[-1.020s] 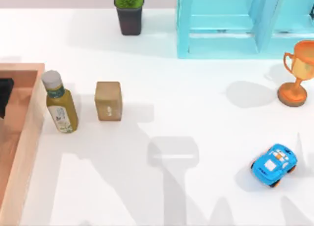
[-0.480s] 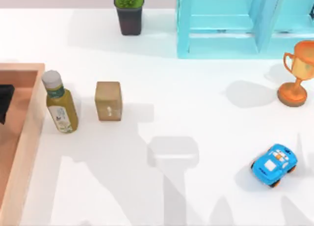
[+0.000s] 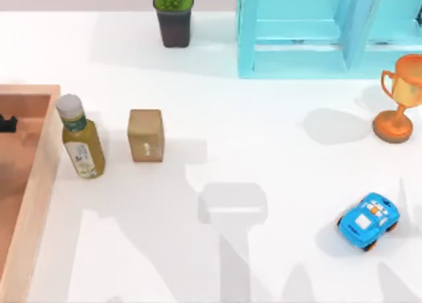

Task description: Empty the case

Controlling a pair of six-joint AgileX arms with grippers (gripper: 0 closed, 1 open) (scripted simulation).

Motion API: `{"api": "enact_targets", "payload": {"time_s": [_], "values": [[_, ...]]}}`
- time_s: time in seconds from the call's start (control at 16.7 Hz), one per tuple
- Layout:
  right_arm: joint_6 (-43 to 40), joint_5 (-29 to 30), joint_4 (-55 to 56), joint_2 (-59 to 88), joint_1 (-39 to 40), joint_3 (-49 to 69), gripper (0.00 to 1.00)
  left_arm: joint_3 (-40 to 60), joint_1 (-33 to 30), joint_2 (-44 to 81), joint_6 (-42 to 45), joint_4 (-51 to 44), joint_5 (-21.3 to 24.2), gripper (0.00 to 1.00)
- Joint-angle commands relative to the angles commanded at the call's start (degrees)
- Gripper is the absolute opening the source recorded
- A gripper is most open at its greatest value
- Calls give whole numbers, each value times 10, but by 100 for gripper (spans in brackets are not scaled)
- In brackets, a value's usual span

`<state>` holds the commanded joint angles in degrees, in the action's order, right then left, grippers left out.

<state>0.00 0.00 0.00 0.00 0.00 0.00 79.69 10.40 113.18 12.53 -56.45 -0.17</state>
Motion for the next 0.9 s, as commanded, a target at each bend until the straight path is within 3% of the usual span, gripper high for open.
{"api": "enact_targets", "payload": {"time_s": [0.18, 0.24, 0.9], "values": [[0, 0, 0, 0, 0, 0, 100, 0, 0, 0, 0, 0, 0, 2], [0, 0, 0, 0, 0, 0, 100, 0, 0, 0, 0, 0, 0, 0], [0, 0, 0, 0, 0, 0, 100, 15, -3, -18, 18, -15, 1, 0]]}}
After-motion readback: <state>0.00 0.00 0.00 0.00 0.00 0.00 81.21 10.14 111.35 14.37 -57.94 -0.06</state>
